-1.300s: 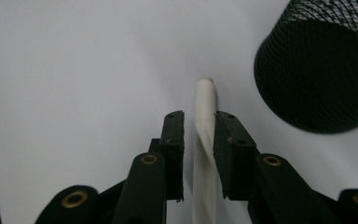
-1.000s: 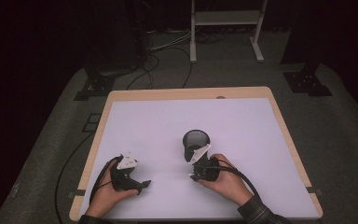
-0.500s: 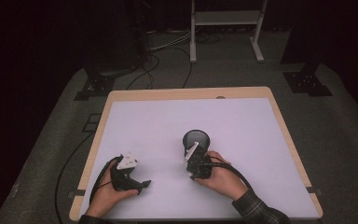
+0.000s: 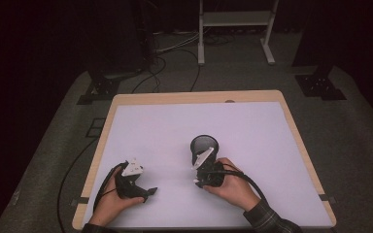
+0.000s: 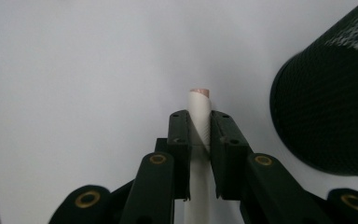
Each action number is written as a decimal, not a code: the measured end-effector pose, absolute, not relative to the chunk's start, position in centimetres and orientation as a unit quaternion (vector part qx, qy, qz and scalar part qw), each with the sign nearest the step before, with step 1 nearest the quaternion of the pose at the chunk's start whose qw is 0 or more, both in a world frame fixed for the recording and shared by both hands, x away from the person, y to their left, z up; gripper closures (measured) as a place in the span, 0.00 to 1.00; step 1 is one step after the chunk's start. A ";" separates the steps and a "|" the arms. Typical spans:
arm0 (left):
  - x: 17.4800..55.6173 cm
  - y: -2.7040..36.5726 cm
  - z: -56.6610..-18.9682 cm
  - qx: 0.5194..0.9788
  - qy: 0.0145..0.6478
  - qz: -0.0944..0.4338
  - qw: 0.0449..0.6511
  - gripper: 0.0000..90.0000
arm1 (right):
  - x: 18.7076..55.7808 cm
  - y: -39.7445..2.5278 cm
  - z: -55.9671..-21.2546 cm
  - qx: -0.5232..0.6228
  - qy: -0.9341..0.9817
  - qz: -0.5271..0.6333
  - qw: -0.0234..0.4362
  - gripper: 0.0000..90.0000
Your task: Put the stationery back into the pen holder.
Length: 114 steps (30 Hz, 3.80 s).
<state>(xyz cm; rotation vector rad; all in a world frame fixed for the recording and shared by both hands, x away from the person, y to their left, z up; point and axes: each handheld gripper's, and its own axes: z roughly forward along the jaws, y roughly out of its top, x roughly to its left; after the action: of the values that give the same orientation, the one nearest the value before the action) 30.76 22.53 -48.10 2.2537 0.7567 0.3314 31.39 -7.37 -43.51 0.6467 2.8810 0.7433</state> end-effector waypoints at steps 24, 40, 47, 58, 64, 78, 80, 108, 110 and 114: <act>30.8 22.6 -48.1 0.877 0.292 0.128 0.360 0.00 | 31.2 -12.9 -36.7 0.257 0.862 0.433 0.060 0.87; 30.8 22.5 -48.1 0.876 0.293 0.128 0.361 0.00 | 32.4 -13.2 -32.1 0.253 0.827 0.492 0.097 0.86; 30.8 22.6 -48.1 0.877 0.292 0.128 0.359 0.00 | 33.8 -12.5 -30.2 0.249 0.817 0.508 0.114 0.86; 30.8 22.5 -48.1 0.876 0.293 0.130 0.362 0.00 | 36.0 -11.2 -29.9 0.250 0.807 0.522 0.121 0.86; 30.8 22.5 -48.1 0.875 0.293 0.129 0.362 0.00 | 37.5 -10.7 -30.4 0.250 0.808 0.517 0.126 0.86; 30.8 22.6 -48.1 0.876 0.292 0.129 0.362 0.00 | 40.0 -10.0 -32.3 0.260 0.804 0.521 0.121 0.86; 30.8 22.5 -48.1 0.875 0.292 0.130 0.362 0.00 | 40.3 -9.8 -32.6 0.259 0.804 0.522 0.121 0.86; 30.8 22.5 -48.1 0.874 0.294 0.130 0.364 0.00 | 40.6 -8.9 -36.1 0.255 0.822 0.500 0.101 0.86; 30.8 22.5 -48.1 0.874 0.294 0.130 0.364 0.00 | 40.5 -9.0 -36.1 0.257 0.822 0.499 0.100 0.86; 30.8 22.5 -48.1 0.875 0.293 0.130 0.364 0.00 | 40.3 -9.4 -36.4 0.256 0.824 0.494 0.101 0.86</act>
<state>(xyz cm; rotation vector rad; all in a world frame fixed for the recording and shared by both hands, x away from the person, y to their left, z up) 30.77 22.53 -48.12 2.2505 0.7546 0.3358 40.32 -9.39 -36.39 0.7573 2.4361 1.4606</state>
